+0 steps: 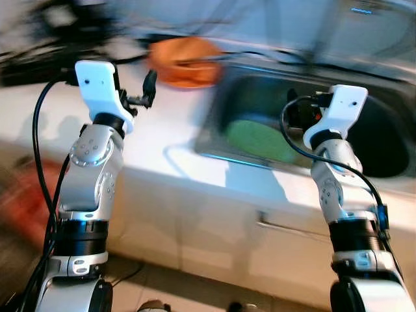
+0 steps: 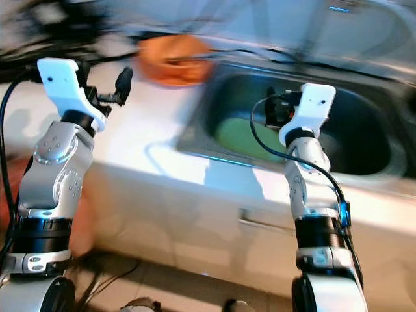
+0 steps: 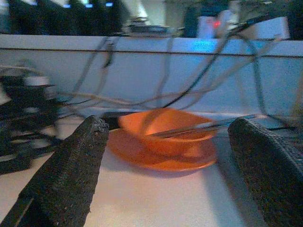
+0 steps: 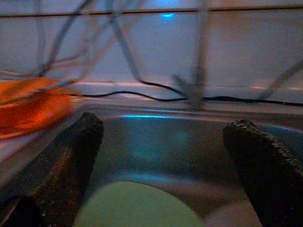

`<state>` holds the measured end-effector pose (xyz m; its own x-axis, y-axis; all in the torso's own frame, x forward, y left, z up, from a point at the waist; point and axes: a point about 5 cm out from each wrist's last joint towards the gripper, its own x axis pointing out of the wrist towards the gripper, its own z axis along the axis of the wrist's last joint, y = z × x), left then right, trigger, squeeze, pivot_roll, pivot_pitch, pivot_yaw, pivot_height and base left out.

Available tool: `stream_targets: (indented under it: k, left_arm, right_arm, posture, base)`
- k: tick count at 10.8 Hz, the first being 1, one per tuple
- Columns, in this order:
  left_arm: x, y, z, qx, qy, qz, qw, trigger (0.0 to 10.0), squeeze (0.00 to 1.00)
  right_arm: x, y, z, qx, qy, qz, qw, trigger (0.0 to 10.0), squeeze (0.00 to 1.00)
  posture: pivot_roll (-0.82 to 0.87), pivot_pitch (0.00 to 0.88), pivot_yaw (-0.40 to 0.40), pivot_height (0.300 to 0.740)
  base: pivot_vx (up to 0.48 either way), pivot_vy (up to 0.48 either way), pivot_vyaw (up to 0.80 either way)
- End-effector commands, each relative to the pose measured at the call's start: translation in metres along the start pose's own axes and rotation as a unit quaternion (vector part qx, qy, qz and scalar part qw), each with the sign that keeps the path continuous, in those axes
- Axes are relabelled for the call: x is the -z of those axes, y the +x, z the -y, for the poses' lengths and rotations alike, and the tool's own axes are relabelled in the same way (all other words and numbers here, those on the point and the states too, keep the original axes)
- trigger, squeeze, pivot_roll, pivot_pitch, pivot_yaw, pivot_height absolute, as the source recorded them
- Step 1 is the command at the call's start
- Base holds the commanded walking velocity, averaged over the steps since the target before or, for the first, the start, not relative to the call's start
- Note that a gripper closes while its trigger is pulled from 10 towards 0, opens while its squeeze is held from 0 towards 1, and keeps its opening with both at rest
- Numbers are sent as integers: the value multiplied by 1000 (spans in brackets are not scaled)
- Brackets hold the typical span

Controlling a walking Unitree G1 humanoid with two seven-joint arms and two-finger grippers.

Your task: Kitchen organization

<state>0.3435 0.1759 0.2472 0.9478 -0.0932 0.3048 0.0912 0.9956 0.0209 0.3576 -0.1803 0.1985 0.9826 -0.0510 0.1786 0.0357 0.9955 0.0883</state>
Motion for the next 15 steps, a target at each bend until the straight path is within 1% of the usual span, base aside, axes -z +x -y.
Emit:
stream_targets:
  k: [1, 2, 3, 4, 5, 6, 7, 9, 10, 12, 13, 15]
  left_arm:
    - [-4, 3, 1, 2, 5, 7, 1000, 10000, 0]
    - [-3, 1, 1, 0, 5, 8, 1000, 10000, 0]
    - [8, -7, 2, 0, 6, -7, 1000, 10000, 0]
    - [14, -9, 3, 4, 8, -16, 1000, 10000, 0]
    - [17, -9, 3, 2, 11, -17, 1000, 10000, 0]
    - [13, -9, 2, -14, -4, -17, 1000, 10000, 0]
    - [15, -7, 1, -21, -7, -26, 999, 10000, 0]
    - [12, -2, 1, -23, -2, -22, 1000, 10000, 0]
    - [10, -2, -1, -34, 5, -22, 999, 10000, 0]
    - [10, -5, -7, -49, 16, -28, 998, 10000, 0]
    - [11, -2, -4, -47, 15, -25, 998, 10000, 0]
    - [8, 1, 4, -36, 14, -11, 999, 10000, 0]
  right_arm:
    - [-1, -1, 2, 7, 2, -2, 1000, 10000, 0]
    - [-4, -2, -1, 2, 1, 1, 1000, 10000, 0]
    - [-9, -3, -5, -5, 0, 5, 1000, 10000, 0]
    - [-12, -1, -8, -12, 5, 6, 1000, 10000, 0]
    - [-12, 0, -10, -19, 11, 8, 1000, 10000, 0]
    - [-12, 0, -12, -17, 15, 4, 1000, 10000, 0]
    - [-14, -2, -19, -20, 16, 6, 1000, 10000, 0]
    - [-9, -6, -25, -22, 35, 2, 999, 10000, 0]
    - [-8, -8, -32, -33, 68, -8, 997, 10000, 0]
    - [-8, -12, -36, -31, 69, -7, 997, 10000, 0]
    - [-9, -15, -38, -44, 97, 1, 994, 10000, 0]
    - [-8, -16, -40, -36, 92, -7, 995, 10000, 0]
  posture:
    - [149, 4, -27, 740]
    - [148, 3, -34, 740]
    - [128, 0, -53, 740]
    - [140, 8, -62, 740]
    - [140, 8, -62, 740]
    - [146, 10, -51, 740]
    - [139, 3, -46, 740]
    - [151, 7, -37, 740]
    - [157, 16, -28, 740]
    - [138, 12, -13, 740]
    - [132, 6, -9, 740]
    - [128, 8, -11, 740]
  base:
    - [0, 0, -800]
    - [0, 0, -800]
    - [0, 0, -800]
    - [0, 0, -800]
    - [0, 0, -800]
    - [0, 0, -800]
    - [0, 307, -800]
    - [0, 414, 0]
    - [0, 480, 0]
    - [0, 480, 0]
    - [0, 0, 0]
    - [0, 0, 0]
